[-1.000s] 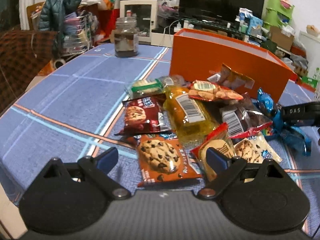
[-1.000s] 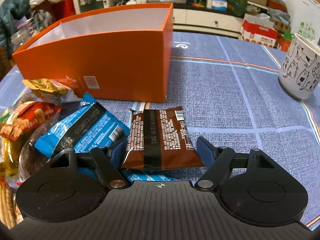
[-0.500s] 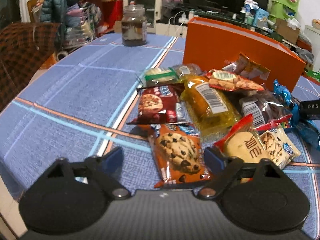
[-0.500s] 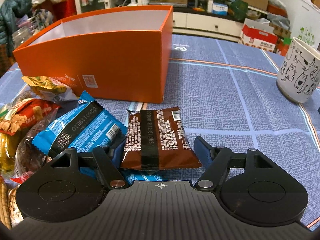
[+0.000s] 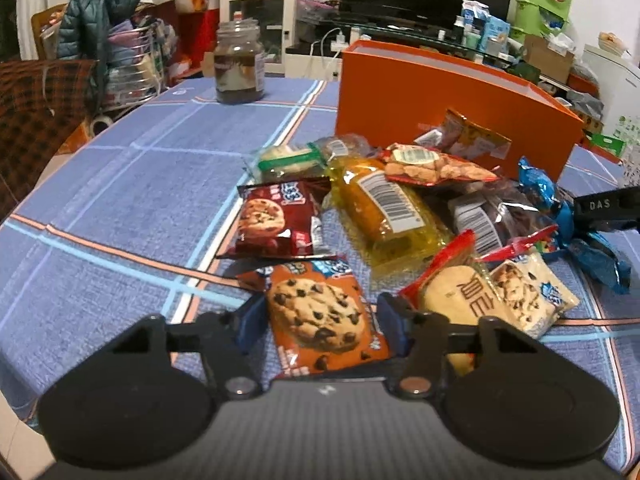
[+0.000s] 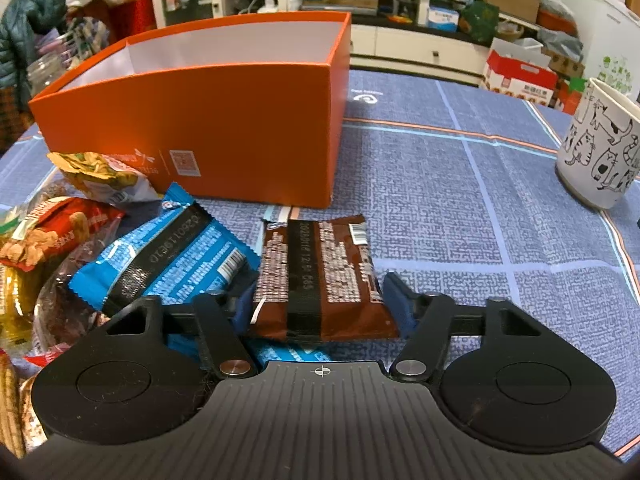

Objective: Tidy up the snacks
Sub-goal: 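Grasp the brown chocolate bar with right gripper while left gripper grasps orange cookie pack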

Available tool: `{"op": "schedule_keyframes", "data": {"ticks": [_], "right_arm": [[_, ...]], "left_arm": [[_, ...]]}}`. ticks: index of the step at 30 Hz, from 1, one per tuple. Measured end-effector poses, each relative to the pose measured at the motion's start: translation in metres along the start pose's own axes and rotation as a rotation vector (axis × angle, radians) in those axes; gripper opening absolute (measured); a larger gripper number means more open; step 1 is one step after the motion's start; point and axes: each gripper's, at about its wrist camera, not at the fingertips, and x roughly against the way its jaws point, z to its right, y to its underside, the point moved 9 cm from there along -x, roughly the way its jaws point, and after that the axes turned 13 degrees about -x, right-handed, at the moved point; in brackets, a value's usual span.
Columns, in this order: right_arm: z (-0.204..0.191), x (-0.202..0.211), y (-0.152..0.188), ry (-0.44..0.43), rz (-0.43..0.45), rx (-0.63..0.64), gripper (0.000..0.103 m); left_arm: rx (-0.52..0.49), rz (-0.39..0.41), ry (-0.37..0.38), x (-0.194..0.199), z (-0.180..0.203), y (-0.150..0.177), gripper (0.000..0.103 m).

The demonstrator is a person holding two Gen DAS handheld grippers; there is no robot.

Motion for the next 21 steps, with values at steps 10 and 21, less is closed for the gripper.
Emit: {"op": "schedule_keyframes", "data": {"ticks": [10, 21], "right_arm": [[-0.005, 0.014, -0.005, 0.002, 0.026, 0.021, 0.038], [-0.017, 0.048, -0.017, -0.017, 0.114, 0.065, 0.038]], "left_arm": [[-0.02, 0.012, 0.022, 0.01, -0.002, -0.004, 0.047], [-0.064, 0.092, 0.045, 0.038, -0.001, -0.022, 0.026]]}}
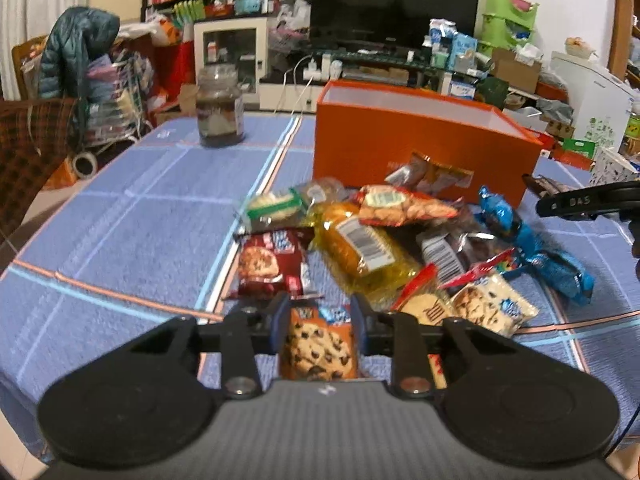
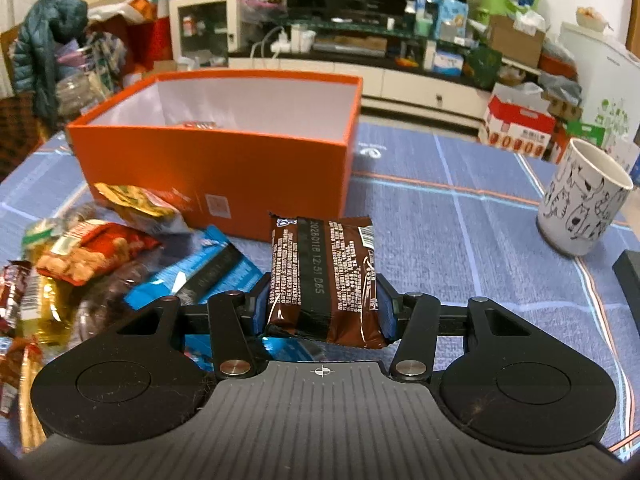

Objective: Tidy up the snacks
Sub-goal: 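Grasp the brown chocolate bar with right gripper while left gripper grasps orange cookie pack, then carry the chocolate bar and cookie pack over the orange box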

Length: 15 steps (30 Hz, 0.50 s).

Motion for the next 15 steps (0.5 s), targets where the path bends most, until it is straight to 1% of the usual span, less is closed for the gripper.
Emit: {"op": "schedule_keyframes", "data": {"ticks": [3, 5, 7, 8, 10, 11, 12, 13, 15], "right_arm": [[-0.006, 0.0, 0.002, -0.006, -0.004, 0.014, 0.038], [-0.009, 0.0, 0.004, -0.01, -0.009, 0.018, 0.038], [-0.009, 0.0, 0.003, -0.008, -0.006, 0.018, 0.038], [-0.009, 0.001, 0.003, -0.009, -0.006, 0.018, 0.038], [-0.01, 0.002, 0.003, -0.013, -0.006, 0.017, 0.038], [-0.01, 0.002, 0.004, -0.015, -0.008, 0.019, 0.038], [-0.01, 0.001, 0.004, -0.015, -0.009, 0.019, 0.038], [-0.01, 0.001, 0.004, -0.014, -0.011, 0.019, 0.038], [-0.009, 0.001, 0.004, -0.013, -0.014, 0.016, 0.039]], "left_arm": [[0.003, -0.006, 0.016, 0.0, 0.0, -0.001, 0.021], [-0.001, -0.029, 0.012, -0.002, -0.001, 0.003, 0.021], [0.019, -0.034, -0.019, -0.004, -0.006, 0.009, 0.029], [0.033, -0.037, -0.028, -0.006, -0.008, 0.012, 0.04], [0.075, -0.054, -0.018, -0.009, -0.009, 0.017, 0.04], [0.103, -0.054, -0.009, -0.009, -0.009, 0.019, 0.043], [0.125, -0.047, 0.0, -0.009, -0.008, 0.018, 0.05], [0.132, -0.039, 0.01, -0.008, -0.006, 0.017, 0.053], [0.101, -0.035, 0.012, -0.01, 0.002, 0.015, 0.066]]}}
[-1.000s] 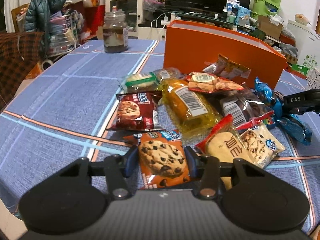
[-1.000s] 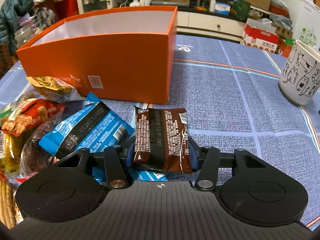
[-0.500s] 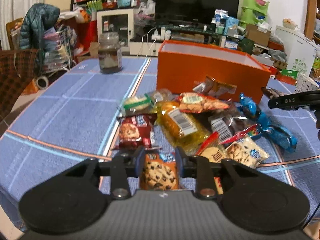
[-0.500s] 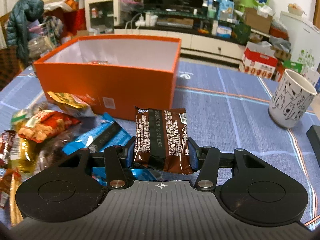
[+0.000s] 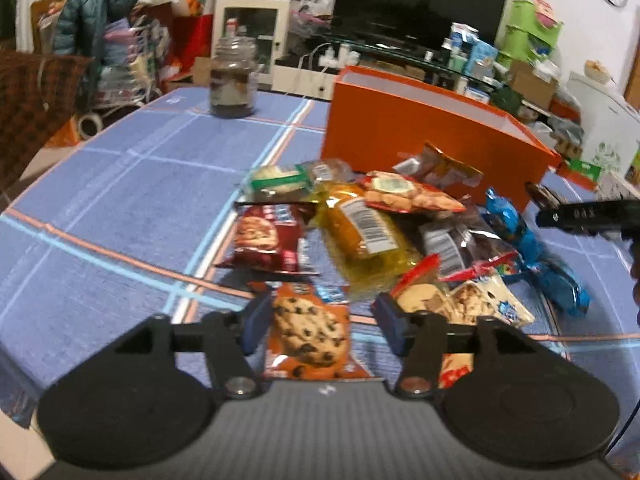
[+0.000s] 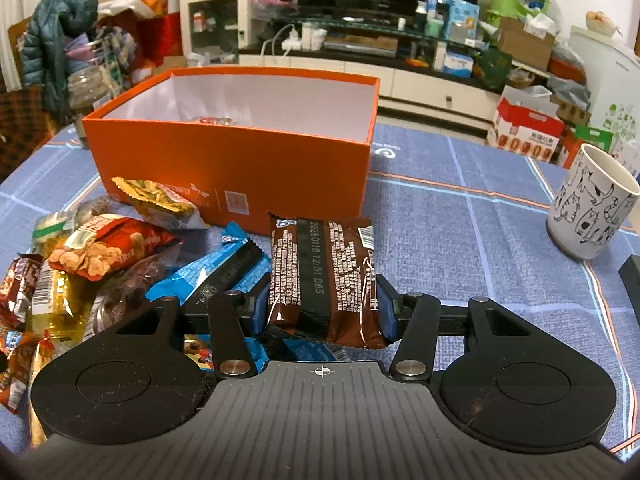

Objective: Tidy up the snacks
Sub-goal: 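Carry the chocolate bar and cookie pack over the orange box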

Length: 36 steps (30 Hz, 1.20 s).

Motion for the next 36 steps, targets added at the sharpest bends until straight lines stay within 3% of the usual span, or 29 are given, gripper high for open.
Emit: {"op": "schedule_keyframes", "data": {"ticks": [2, 5, 7, 9, 12, 21, 32, 36], "right_arm": [[0.0, 0.0, -0.001, -0.004, 0.001, -0.007, 0.039], [-0.001, 0.002, -0.002, -0.01, 0.006, -0.006, 0.039], [0.0, 0.002, -0.002, -0.012, 0.003, -0.007, 0.039], [0.0, 0.003, -0.001, -0.016, 0.002, -0.011, 0.039], [0.002, 0.011, -0.006, -0.024, 0.025, -0.02, 0.038], [0.0, 0.019, -0.012, -0.024, 0.056, -0.017, 0.038], [-0.012, 0.031, -0.014, -0.048, 0.081, -0.013, 0.038], [-0.013, 0.044, -0.022, -0.064, 0.123, -0.026, 0.038]], "left_arm": [[-0.034, -0.021, -0.034, -0.008, 0.003, 0.003, 0.073], [-0.018, -0.094, -0.057, -0.024, 0.0, 0.014, 0.075], [-0.04, -0.082, -0.08, -0.025, -0.002, 0.015, 0.075], [-0.044, -0.079, -0.08, -0.023, -0.002, 0.012, 0.045], [-0.043, -0.095, -0.037, -0.021, 0.0, 0.009, 0.044], [-0.108, -0.096, -0.078, -0.01, 0.002, -0.002, 0.044], [-0.102, -0.051, -0.075, 0.01, -0.001, -0.018, 0.044], [-0.104, 0.015, -0.055, 0.031, -0.001, -0.033, 0.044]]}}
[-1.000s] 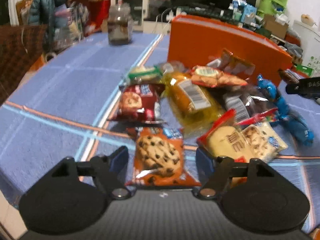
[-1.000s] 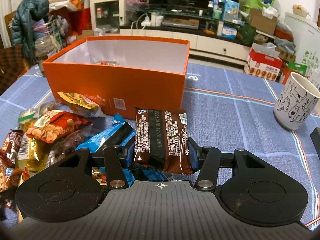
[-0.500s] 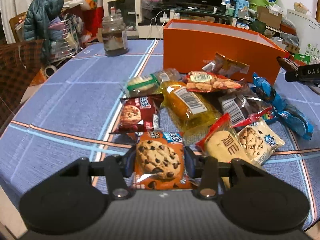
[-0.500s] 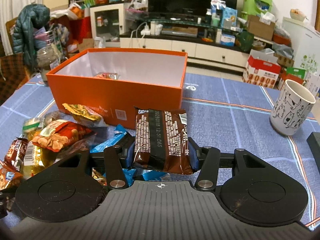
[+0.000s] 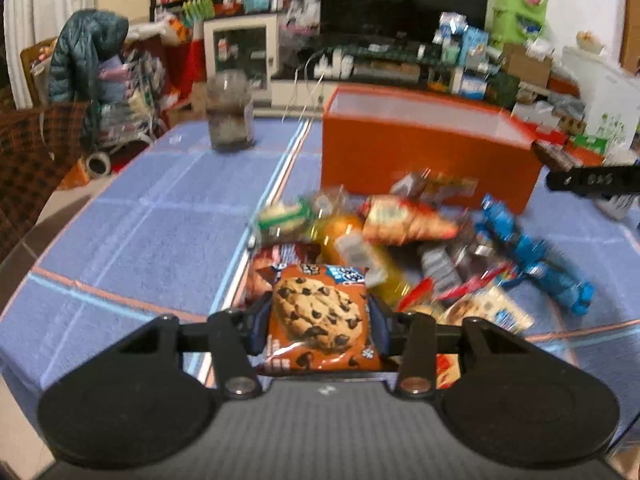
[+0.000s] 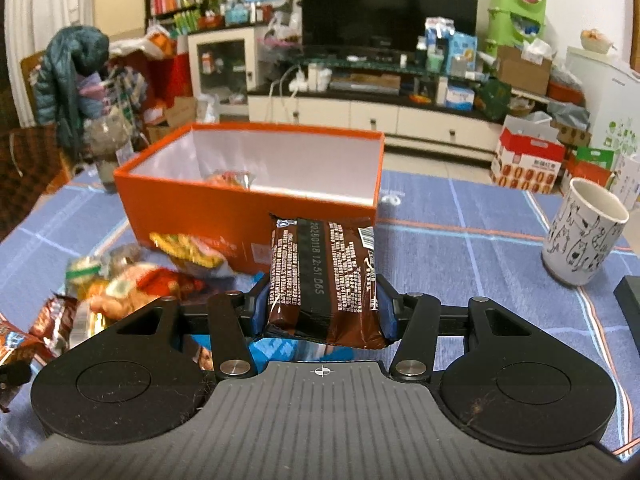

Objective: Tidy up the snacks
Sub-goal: 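Carry the chocolate bar and cookie pack over the orange box, then open both grippers to drop the snacks into the orange box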

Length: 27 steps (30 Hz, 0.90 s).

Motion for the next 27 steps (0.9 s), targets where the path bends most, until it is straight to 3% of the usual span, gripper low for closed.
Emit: {"op": "schedule_keyframes", "data": {"ticks": [5, 11, 17, 25, 26, 27], "right_arm": [[-0.003, 0.011, -0.009, -0.012, 0.036, 0.006, 0.038], [-0.003, 0.014, -0.014, -0.04, 0.025, -0.016, 0.038], [-0.01, -0.001, -0.039, -0.072, 0.016, -0.057, 0.038], [-0.028, -0.043, -0.098, -0.063, 0.038, -0.042, 0.039], [-0.032, -0.055, -0.105, -0.052, 0.025, -0.029, 0.04], [-0.034, -0.069, -0.113, -0.036, 0.01, -0.014, 0.041]], "left_arm": [[0.004, 0.062, 0.029, 0.012, -0.004, -0.025, 0.044], [-0.011, 0.092, 0.055, -0.004, -0.004, -0.062, 0.044], [-0.021, 0.155, 0.079, -0.053, -0.004, -0.146, 0.044], [-0.025, 0.12, 0.102, -0.126, -0.004, -0.225, 0.045], [-0.037, 0.1, 0.111, -0.14, -0.002, -0.23, 0.048], [-0.043, 0.073, 0.113, -0.152, -0.002, -0.233, 0.067]]}}
